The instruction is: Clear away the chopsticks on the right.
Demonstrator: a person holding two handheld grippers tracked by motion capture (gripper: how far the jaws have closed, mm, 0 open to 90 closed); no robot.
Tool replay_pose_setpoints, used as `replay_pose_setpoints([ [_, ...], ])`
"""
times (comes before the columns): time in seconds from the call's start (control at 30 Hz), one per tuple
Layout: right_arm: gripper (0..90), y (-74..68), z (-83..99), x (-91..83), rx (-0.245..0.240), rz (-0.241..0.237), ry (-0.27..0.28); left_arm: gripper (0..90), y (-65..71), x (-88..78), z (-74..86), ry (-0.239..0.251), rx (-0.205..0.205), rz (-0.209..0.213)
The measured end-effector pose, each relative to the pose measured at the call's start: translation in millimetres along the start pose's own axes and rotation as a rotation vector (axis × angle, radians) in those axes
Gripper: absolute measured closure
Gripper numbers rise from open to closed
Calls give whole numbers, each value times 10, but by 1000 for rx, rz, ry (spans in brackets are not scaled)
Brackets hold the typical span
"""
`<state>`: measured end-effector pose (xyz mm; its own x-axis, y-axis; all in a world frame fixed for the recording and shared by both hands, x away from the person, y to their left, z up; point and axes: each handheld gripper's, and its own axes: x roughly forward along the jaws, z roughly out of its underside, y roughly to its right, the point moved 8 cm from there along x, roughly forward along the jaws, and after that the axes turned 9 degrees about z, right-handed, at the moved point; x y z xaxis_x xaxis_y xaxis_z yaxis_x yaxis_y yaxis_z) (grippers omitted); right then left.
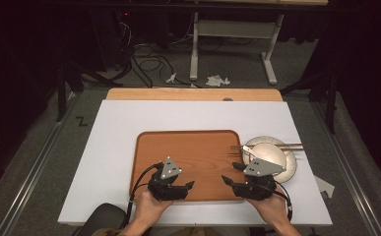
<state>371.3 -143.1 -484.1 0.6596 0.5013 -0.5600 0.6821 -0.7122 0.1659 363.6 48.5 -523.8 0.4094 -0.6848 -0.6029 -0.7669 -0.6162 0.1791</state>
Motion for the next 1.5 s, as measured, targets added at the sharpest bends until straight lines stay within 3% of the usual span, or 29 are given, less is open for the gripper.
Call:
replay_pose_setpoints([
  [0.17, 437, 57, 3, -42, 7, 8, -8, 369, 0, -1, 1, 0, 1, 0],
  [0.57, 449, 363, 46, -212, 44, 55, -18, 369, 4, 18, -2, -5, 0, 3],
  [0.7, 494, 561, 76, -298, 59, 84, -23, 369, -16, 4, -9, 0, -2, 1],
  [0.93, 556, 766, 74, -391, 81, 119, -19, 369, -24, -12, -1, 3, -5, -2],
  [1.03, 583, 949, 81, -453, 78, 161, -17, 369, -51, -14, -8, 4, -12, -1],
  [1.33, 644, 1388, 192, -522, 68, 237, -101, 369, -49, 6, -2, -4, -12, -5],
  [1.43, 653, 1465, 213, -518, 62, 252, -119, 369, -57, 14, 0, -7, -15, -2],
  [1.47, 662, 1578, 239, -497, 60, 265, -145, 369, -56, 18, 1, -8, -15, -1],
  [1.5, 662, 1578, 239, -497, 60, 265, -145, 369, -56, 18, 1, -8, -15, -1],
])
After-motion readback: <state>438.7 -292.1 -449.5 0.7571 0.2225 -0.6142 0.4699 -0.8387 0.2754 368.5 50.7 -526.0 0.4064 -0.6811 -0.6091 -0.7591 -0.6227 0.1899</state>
